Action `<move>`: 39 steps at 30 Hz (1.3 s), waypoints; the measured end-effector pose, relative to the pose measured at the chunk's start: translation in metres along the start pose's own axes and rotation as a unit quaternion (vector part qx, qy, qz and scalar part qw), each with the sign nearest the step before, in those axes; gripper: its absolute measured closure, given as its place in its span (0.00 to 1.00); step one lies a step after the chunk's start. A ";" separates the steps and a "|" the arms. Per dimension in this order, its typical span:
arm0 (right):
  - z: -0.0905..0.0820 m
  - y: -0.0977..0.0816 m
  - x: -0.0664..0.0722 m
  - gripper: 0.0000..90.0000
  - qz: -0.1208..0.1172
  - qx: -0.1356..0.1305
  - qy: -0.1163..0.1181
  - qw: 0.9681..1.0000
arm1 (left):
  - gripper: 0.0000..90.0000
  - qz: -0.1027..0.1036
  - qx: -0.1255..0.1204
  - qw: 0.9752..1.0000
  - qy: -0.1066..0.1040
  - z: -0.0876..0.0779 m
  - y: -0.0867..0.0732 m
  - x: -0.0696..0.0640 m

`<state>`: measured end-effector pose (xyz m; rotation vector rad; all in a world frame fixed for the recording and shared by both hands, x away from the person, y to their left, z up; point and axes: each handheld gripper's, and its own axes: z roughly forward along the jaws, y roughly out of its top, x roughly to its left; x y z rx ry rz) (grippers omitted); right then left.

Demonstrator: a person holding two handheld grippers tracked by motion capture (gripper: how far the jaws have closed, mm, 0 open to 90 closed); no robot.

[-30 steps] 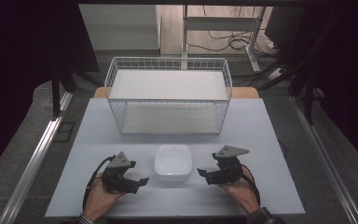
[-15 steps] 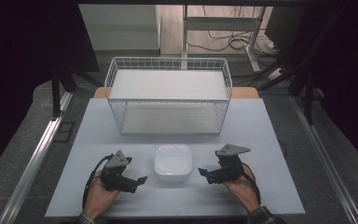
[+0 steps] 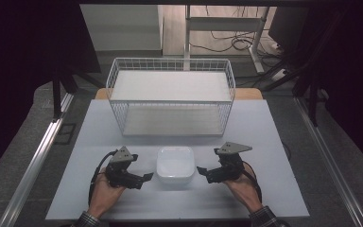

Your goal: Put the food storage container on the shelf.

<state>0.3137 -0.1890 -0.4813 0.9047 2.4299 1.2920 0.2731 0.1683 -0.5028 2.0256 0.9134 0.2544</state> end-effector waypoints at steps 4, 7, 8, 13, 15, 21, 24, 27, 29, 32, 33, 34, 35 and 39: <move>0.005 0.007 0.003 0.02 -0.006 0.000 0.001 1.000 | 0.06 0.000 0.002 1.000 -0.011 0.003 0.009 -0.001; 0.009 0.011 0.005 0.03 -0.005 0.003 0.006 1.000 | 0.05 0.003 0.002 1.000 -0.010 0.005 0.012 -0.002; 0.011 0.013 0.005 0.03 -0.003 0.005 0.008 1.000 | 0.04 0.004 0.005 1.000 -0.015 0.007 0.015 -0.002; 0.019 0.017 0.008 0.03 -0.004 0.017 0.010 1.000 | 0.05 0.001 0.008 1.000 -0.017 0.012 0.020 -0.002; 0.024 0.020 0.010 0.03 -0.006 0.026 0.011 1.000 | 0.05 -0.001 0.008 1.000 -0.020 0.014 0.024 -0.002; 0.030 0.027 0.014 0.02 -0.001 0.040 0.008 0.999 | 0.06 0.001 0.009 0.999 -0.032 0.023 0.035 -0.001; 0.034 0.030 0.016 0.03 0.000 0.046 0.007 0.999 | 0.06 0.001 0.013 0.999 -0.037 0.030 0.041 -0.001; 0.038 0.031 0.016 0.05 0.004 0.057 0.011 0.998 | 0.07 -0.003 0.018 0.999 -0.040 0.037 0.042 0.000; 0.042 0.031 0.017 0.06 0.012 0.067 0.021 0.997 | 0.07 -0.006 0.023 0.999 -0.043 0.041 0.041 0.002; 0.047 0.028 0.017 0.09 0.016 0.081 0.036 0.996 | 0.08 -0.003 0.042 0.998 -0.054 0.047 0.038 0.002; 0.048 0.026 0.017 0.11 0.021 0.082 0.046 0.995 | 0.08 -0.005 0.039 0.997 -0.062 0.047 0.037 0.002; 0.048 0.026 0.016 0.13 0.030 0.083 0.055 0.995 | 0.10 -0.007 0.040 0.997 -0.071 0.048 0.037 0.002; 0.048 0.025 0.015 0.15 0.038 0.085 0.063 0.994 | 0.11 -0.007 0.040 0.997 -0.071 0.048 0.037 0.002; 0.046 0.021 0.016 0.16 0.059 0.093 0.081 0.991 | 0.15 -0.006 0.050 0.995 -0.080 0.043 0.035 -0.005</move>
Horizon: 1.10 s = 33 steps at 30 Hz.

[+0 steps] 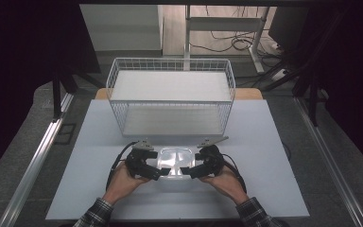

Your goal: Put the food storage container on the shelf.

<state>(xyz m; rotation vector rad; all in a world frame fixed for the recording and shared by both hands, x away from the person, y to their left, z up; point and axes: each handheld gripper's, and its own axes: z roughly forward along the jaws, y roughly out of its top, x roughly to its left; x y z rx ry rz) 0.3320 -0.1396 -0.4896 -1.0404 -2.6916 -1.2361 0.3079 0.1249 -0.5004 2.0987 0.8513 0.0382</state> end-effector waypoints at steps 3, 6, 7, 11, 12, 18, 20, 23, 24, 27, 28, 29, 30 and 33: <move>-0.005 -0.004 0.007 0.21 0.005 0.006 -0.009 1.000 | 0.24 -0.011 0.005 1.000 -0.009 -0.005 -0.004 -0.002; -0.017 -0.007 0.011 0.40 0.006 0.001 -0.021 1.000 | 0.39 -0.024 -0.009 1.000 -0.006 -0.015 -0.010 -0.005; -0.021 -0.009 0.011 0.47 0.012 -0.003 -0.022 1.000 | 0.47 -0.026 -0.013 1.000 -0.002 -0.018 -0.012 -0.006; -0.029 -0.016 0.009 0.63 0.061 -0.012 -0.003 0.998 | 0.59 -0.034 -0.018 0.999 0.001 -0.024 -0.017 -0.011; -0.030 -0.016 0.008 0.67 0.067 -0.016 0.000 0.998 | 0.62 -0.040 -0.020 0.999 0.000 -0.026 -0.018 -0.011; -0.037 -0.018 0.010 0.81 0.091 -0.039 -0.005 0.995 | 0.76 -0.060 -0.043 0.997 0.019 -0.031 -0.019 -0.014; -0.039 -0.018 0.010 0.86 0.084 -0.052 -0.019 0.995 | 0.88 -0.052 -0.045 0.997 0.037 -0.031 -0.019 -0.016; -0.037 -0.018 0.012 0.86 0.065 -0.056 -0.036 0.996 | 0.89 -0.058 -0.052 0.996 0.034 -0.031 -0.020 -0.015; -0.037 -0.018 0.012 0.86 0.065 -0.058 -0.036 0.996 | 0.89 -0.066 -0.060 0.996 0.027 -0.032 -0.021 -0.014; -0.038 -0.019 0.011 0.87 0.065 -0.071 -0.034 0.995 | 0.89 -0.072 -0.072 0.995 0.022 -0.034 -0.020 -0.014; -0.039 -0.019 0.012 0.87 0.063 -0.075 -0.035 0.995 | 0.89 -0.071 -0.076 0.994 0.024 -0.035 -0.020 -0.014; -0.040 -0.018 0.013 0.87 0.059 -0.082 -0.038 0.994 | 0.89 -0.070 -0.081 0.994 0.025 -0.036 -0.019 -0.015; -0.041 -0.017 0.014 0.87 0.054 -0.087 -0.040 0.994 | 0.89 -0.070 -0.085 0.994 0.027 -0.038 -0.019 -0.015; -0.044 -0.015 0.016 0.87 0.046 -0.097 -0.044 0.993 | 0.89 -0.071 -0.089 0.993 0.029 -0.039 -0.017 -0.015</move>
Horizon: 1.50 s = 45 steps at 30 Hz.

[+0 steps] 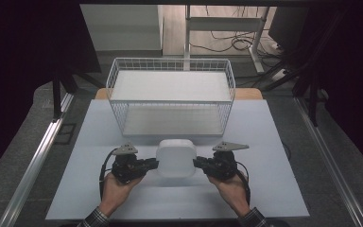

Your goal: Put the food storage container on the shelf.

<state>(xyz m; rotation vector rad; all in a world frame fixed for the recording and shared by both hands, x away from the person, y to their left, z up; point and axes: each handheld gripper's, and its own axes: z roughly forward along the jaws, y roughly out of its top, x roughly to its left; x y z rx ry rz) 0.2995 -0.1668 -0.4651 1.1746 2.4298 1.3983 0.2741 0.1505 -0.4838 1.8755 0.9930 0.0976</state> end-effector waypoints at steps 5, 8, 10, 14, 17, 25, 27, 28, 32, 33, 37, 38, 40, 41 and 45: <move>-0.002 0.007 0.003 0.87 -0.011 -0.006 -0.002 1.000 | 0.90 0.002 -0.006 1.000 0.003 -0.005 0.005 0.000; -0.004 0.012 0.005 0.87 -0.017 -0.012 0.001 1.000 | 0.90 0.004 -0.011 1.000 0.001 -0.009 0.008 0.001; -0.005 0.017 0.006 0.87 -0.024 -0.019 0.003 1.000 | 0.90 0.005 -0.013 1.000 0.002 -0.012 0.011 0.002; -0.007 0.026 0.008 0.87 -0.036 -0.027 0.005 0.999 | 0.90 0.010 -0.019 1.000 0.008 -0.018 0.018 0.001; -0.008 0.034 0.009 0.87 -0.046 -0.034 0.008 0.998 | 0.90 0.012 -0.022 1.000 0.011 -0.021 0.022 0.001; -0.014 0.062 0.012 0.87 -0.068 -0.047 0.009 0.997 | 0.90 0.025 -0.040 0.999 0.020 -0.035 0.044 0.001; -0.016 0.070 0.012 0.87 -0.067 -0.051 0.010 0.996 | 0.90 0.025 -0.043 0.998 0.025 -0.038 0.051 0.000; -0.016 0.072 0.012 0.87 -0.068 -0.051 0.010 0.996 | 0.90 0.029 -0.045 0.998 0.031 -0.040 0.057 -0.001; -0.018 0.083 0.011 0.87 -0.069 -0.057 0.011 0.996 | 0.90 0.036 -0.051 0.997 0.037 -0.045 0.067 -0.002; -0.019 0.085 0.011 0.87 -0.070 -0.060 0.011 0.996 | 0.90 0.036 -0.051 0.997 0.037 -0.045 0.067 -0.002; -0.023 0.095 0.011 0.87 -0.073 -0.071 0.014 0.995 | 0.90 0.044 -0.061 0.996 0.038 -0.052 0.082 -0.003; -0.024 0.098 0.011 0.87 -0.073 -0.074 0.014 0.995 | 0.90 0.047 -0.062 0.996 0.038 -0.054 0.086 -0.003; -0.027 0.105 0.011 0.87 -0.074 -0.079 0.015 0.994 | 0.90 0.051 -0.065 0.996 0.039 -0.058 0.093 -0.004; -0.027 0.108 0.011 0.87 -0.072 -0.081 0.015 0.994 | 0.90 0.053 -0.067 0.996 0.040 -0.060 0.099 -0.004; -0.032 0.125 0.011 0.87 -0.073 -0.090 0.016 0.993 | 0.90 0.059 -0.073 0.995 0.040 -0.066 0.115 -0.003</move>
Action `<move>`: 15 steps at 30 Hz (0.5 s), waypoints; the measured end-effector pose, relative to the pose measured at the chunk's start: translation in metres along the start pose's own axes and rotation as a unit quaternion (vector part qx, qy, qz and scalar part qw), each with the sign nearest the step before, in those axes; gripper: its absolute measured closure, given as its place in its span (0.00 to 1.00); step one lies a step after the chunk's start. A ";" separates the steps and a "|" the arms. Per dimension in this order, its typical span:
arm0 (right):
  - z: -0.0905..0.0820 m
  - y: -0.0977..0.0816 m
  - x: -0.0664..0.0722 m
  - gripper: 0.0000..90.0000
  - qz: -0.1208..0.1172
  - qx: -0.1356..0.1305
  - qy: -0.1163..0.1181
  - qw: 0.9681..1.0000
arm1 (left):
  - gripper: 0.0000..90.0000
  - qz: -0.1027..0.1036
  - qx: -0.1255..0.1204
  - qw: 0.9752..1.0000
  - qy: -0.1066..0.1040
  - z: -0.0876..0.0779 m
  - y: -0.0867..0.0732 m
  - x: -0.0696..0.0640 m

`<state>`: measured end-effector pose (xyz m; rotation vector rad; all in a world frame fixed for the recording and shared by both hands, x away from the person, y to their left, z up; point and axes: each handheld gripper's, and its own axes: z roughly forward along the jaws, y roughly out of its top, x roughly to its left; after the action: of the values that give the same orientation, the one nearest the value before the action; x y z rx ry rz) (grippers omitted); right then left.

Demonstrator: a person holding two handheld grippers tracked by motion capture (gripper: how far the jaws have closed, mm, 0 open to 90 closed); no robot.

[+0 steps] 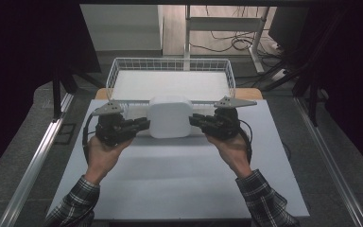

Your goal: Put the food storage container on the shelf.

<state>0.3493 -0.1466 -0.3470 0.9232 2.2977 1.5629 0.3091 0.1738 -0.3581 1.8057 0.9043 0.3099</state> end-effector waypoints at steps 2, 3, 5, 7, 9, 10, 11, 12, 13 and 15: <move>0.000 0.006 -0.001 0.87 -0.002 -0.003 -0.001 1.000 | 0.90 0.001 -0.003 1.000 -0.002 -0.001 0.007 0.003; 0.000 0.011 -0.002 0.87 -0.003 -0.005 -0.001 1.000 | 0.90 0.001 -0.004 1.000 -0.003 -0.002 0.011 0.004; 0.000 0.018 -0.003 0.87 -0.005 -0.009 -0.004 1.000 | 0.90 0.003 -0.006 1.000 -0.003 -0.002 0.018 0.007; 0.000 0.026 -0.004 0.87 -0.006 -0.012 -0.007 1.000 | 0.90 0.002 -0.010 1.000 -0.004 -0.003 0.027 0.010; 0.000 0.034 -0.006 0.87 -0.008 -0.017 -0.010 1.000 | 0.90 0.003 -0.012 1.000 -0.005 -0.003 0.034 0.013; 0.000 0.038 -0.006 0.87 -0.008 -0.018 -0.011 1.000 | 0.90 0.004 -0.013 1.000 -0.004 -0.004 0.039 0.015; 0.001 0.043 -0.008 0.87 -0.008 -0.020 -0.013 1.000 | 0.90 0.003 -0.014 1.000 -0.005 -0.004 0.043 0.017; 0.001 0.046 -0.009 0.87 -0.007 -0.022 -0.014 1.000 | 0.90 0.002 -0.015 1.000 -0.004 -0.004 0.046 0.018; 0.002 0.049 -0.009 0.87 -0.006 -0.022 -0.015 1.000 | 0.90 0.002 -0.016 1.000 -0.004 -0.004 0.051 0.020; 0.004 0.056 -0.013 0.87 -0.004 -0.023 -0.018 1.000 | 0.90 0.000 -0.017 1.000 -0.004 -0.002 0.057 0.023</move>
<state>0.3829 -0.1382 -0.3006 0.9205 2.2288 1.5770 0.3483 0.1821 -0.3113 1.7748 0.8882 0.3160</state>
